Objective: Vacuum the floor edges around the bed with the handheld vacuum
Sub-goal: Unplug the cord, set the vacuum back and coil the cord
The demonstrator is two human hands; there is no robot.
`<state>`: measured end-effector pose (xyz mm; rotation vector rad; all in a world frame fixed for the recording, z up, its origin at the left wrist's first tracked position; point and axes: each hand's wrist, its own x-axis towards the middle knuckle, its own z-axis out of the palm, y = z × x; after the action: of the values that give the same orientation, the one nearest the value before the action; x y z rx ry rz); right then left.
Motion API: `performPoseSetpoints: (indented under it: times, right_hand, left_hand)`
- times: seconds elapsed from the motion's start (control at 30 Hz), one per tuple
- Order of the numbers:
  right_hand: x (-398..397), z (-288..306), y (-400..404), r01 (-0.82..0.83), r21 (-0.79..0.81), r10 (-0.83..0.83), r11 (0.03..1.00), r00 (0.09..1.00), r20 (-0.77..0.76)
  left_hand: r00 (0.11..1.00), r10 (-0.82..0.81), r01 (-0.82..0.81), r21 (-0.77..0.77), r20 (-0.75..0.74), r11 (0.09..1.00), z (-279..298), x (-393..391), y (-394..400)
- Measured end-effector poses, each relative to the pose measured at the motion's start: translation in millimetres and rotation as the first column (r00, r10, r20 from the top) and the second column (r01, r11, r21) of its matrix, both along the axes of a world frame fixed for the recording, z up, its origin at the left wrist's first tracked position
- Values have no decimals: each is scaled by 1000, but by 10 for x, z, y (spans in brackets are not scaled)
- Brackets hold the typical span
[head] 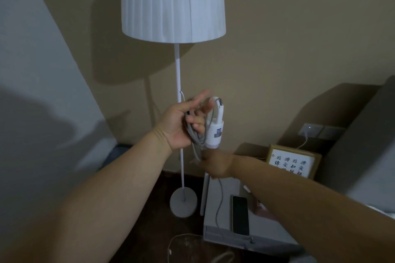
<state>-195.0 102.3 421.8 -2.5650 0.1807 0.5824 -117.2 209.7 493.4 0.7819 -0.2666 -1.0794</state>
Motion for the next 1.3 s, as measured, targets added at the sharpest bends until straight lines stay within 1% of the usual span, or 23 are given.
performPoseSetpoints:
  times: [0.07, 0.13, 0.2, 0.23, 0.3, 0.33, 0.37, 0.4, 0.43, 0.5, 0.57, 0.63, 0.7, 0.8, 0.87, 0.9, 0.97, 1.03, 1.1, 1.17, 1.2, 1.27, 1.3]
  right_hand:
    - [-48, 101, 139, -77, 4, 77, 997, 997, -15]
    - [-102, 259, 158, -132, 52, 134, 990, 990, -46]
    - [-158, 393, 95, -126, 184, 146, 975, 984, -99]
    - [-182, 449, 48, -123, 215, 147, 969, 984, -101]
    - [-206, 547, -61, -111, 253, 128, 961, 990, -53]
    - [-195, 593, -110, -81, 286, 86, 955, 996, -5]
    - [-173, 637, -159, -28, 326, 11, 945, 999, 54]
    - [-140, 682, -199, 27, 369, -79, 929, 989, 125]
    - [-95, 733, -238, 73, 402, -164, 913, 966, 198]
    - [-8, 850, -290, 100, 467, -265, 879, 915, 305]
    - [78, 980, -330, 87, 521, -310, 849, 881, 358]
    - [162, 1028, -430, 109, 633, -408, 766, 844, 348]
    - [239, 925, -553, 163, 730, -517, 664, 805, 290]
    - [278, 445, -578, 336, 636, -573, 695, 793, 207]
    - [220, 90, -468, 440, 517, -546, 735, 835, 66]
    - [161, -30, -388, 428, 417, -472, 802, 881, 3]
    - [27, -105, -209, 278, 199, -259, 940, 959, -116]
    - [-74, -54, -37, 116, 122, -93, 986, 979, -183]
    - [-120, 92, 113, -60, 23, 63, 998, 989, -133]
    - [-126, 312, 193, -230, -77, 228, 970, 973, -44]
    - [-120, 423, 191, -287, -99, 289, 953, 957, 2]
    - [-92, 622, 86, -275, -83, 283, 958, 952, 114]
    - [-72, 702, 7, -237, -79, 248, 968, 953, 177]
  left_hand:
    - [983, 181, -183, 103, 29, 978, -17, -40, -87]
    - [961, 261, -275, 187, 94, 943, -81, -64, -128]
    - [925, 306, -357, 239, 228, 903, -172, -40, -138]
    - [888, 313, -409, 266, 337, 873, -207, -4, -131]
    - [761, 220, -499, 335, 610, 799, -259, 87, -63]
    - [707, 130, -509, 372, 695, 776, -264, 112, -22]
    - [680, 42, -492, 414, 732, 766, -267, 122, 7]
    - [683, -24, -453, 449, 730, 770, -264, 108, 28]
    - [718, -77, -387, 488, 692, 782, -245, 76, 36]
    - [847, -173, -171, 564, 503, 808, -167, -51, 29]
    - [915, -242, 11, 578, 323, 816, -113, -130, 50]
    - [937, -280, 154, 477, 207, 865, -91, -86, 108]
    - [932, -346, 304, 294, 105, 906, -64, -19, 176]
    - [883, -466, 470, -77, 62, 879, -10, 69, 242]
    - [920, -389, 389, -218, 45, 895, 84, 99, 249]
    - [958, -283, 283, -230, 31, 931, 134, 110, 226]
    - [1000, 26, -26, -148, -5, 989, 200, 149, 153]
    - [953, 302, -302, -34, -9, 953, 189, 158, 32]
    - [897, 428, -438, 99, 107, 893, 123, 125, -79]
    - [845, 407, -499, 238, 346, 833, -8, 69, -123]
    - [825, 334, -497, 307, 455, 811, -71, 39, -115]
    - [811, 97, -417, 453, 577, 788, -164, -48, -68]
    - [823, 1, -354, 512, 568, 782, -189, -96, -47]
